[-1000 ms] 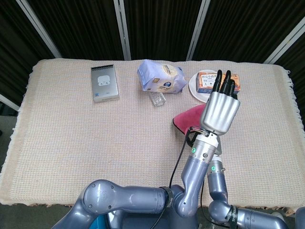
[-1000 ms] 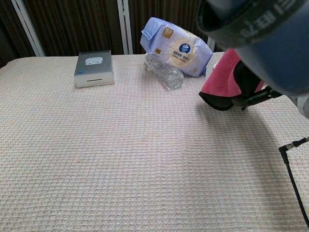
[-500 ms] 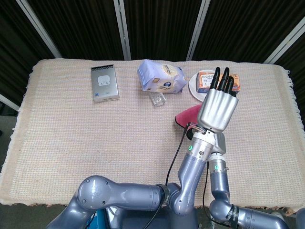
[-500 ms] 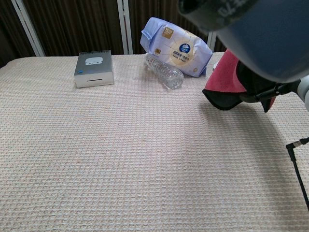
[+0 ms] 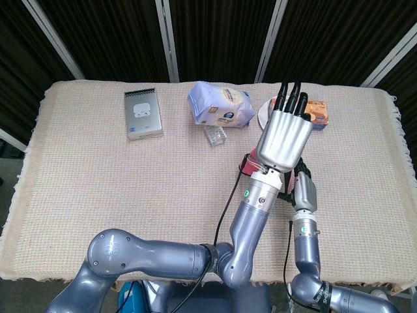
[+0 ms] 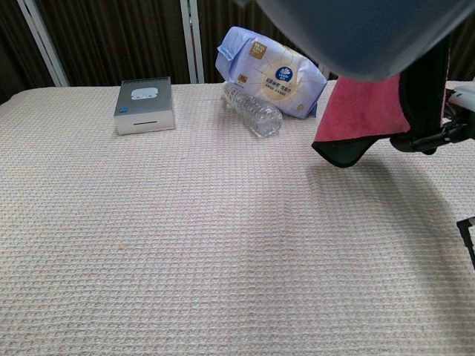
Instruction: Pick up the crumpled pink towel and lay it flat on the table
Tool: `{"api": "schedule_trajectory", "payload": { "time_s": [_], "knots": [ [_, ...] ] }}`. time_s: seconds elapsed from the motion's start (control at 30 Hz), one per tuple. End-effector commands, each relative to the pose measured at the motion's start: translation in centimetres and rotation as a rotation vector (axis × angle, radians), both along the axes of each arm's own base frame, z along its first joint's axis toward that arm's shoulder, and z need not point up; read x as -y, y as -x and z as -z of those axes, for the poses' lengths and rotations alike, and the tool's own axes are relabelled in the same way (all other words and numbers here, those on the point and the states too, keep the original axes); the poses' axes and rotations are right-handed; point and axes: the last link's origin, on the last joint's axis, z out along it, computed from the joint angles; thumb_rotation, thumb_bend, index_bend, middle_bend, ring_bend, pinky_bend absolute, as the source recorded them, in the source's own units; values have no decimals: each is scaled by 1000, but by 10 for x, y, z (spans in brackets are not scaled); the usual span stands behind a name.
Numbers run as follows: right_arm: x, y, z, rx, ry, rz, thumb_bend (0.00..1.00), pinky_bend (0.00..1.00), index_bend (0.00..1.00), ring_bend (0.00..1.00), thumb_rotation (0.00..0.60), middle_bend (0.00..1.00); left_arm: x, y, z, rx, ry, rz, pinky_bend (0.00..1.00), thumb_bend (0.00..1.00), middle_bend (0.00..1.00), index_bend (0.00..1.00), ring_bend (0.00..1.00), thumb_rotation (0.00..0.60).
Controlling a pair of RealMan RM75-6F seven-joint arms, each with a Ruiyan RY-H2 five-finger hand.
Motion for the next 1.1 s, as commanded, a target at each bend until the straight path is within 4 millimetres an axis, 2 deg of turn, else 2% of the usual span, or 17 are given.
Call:
{"api": "schedule_trajectory", "payload": {
  "time_s": [0.03, 0.5, 0.77, 1.1],
  "knots": [
    [0, 1, -2, 9, 11, -1, 345, 0, 95, 0, 600, 0, -2, 3, -2, -4, -5, -1, 23, 679, 165, 603, 0, 600],
    [0, 3, -8, 23, 50, -7, 388, 0, 160, 0, 600, 0, -11, 15, -8, -12, -3, -7, 23, 679, 161, 603, 0, 600],
    [-1, 11, -3, 16, 29, 6, 419, 0, 270, 0, 600, 0, -14, 16, -10, -10, -1, -1, 23, 678, 161, 603, 0, 600],
    [0, 13, -8, 30, 51, -7, 544, 0, 355, 0, 600, 0, -20, 20, -13, -20, -15, -8, 23, 678, 161, 604, 0, 600]
  ]
}}
